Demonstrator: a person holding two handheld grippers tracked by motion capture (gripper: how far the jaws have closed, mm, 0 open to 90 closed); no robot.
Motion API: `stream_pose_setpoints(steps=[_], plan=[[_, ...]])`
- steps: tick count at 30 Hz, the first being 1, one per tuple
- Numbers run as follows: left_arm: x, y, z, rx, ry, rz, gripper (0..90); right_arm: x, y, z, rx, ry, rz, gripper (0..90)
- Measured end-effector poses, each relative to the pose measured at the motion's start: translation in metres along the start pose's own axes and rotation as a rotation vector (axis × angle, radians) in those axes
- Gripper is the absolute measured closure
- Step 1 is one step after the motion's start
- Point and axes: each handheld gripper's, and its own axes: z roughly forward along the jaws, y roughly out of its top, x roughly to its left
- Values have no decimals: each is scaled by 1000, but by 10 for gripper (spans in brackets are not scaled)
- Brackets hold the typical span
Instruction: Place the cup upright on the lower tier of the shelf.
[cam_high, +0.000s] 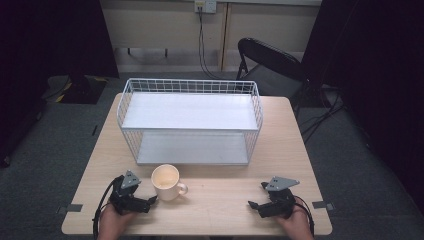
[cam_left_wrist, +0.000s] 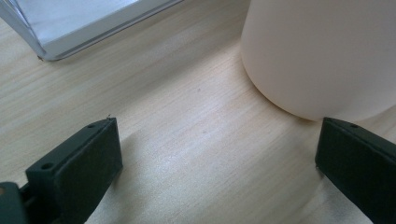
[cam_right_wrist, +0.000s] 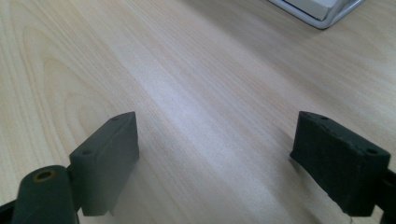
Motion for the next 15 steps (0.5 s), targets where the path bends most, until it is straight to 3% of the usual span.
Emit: stream_pose_setpoints(steps=[3, 9, 15], plan=[[-1, 1, -1, 8, -1, -2, 8, 0, 0, 0, 0, 0, 0, 140], [-3, 3, -7, -1, -41, -5, 178, 0, 0, 0, -1, -1, 0, 140], [-10, 10, -14, -30, -66, 12, 166, 0, 0, 0, -1, -1, 1, 140]])
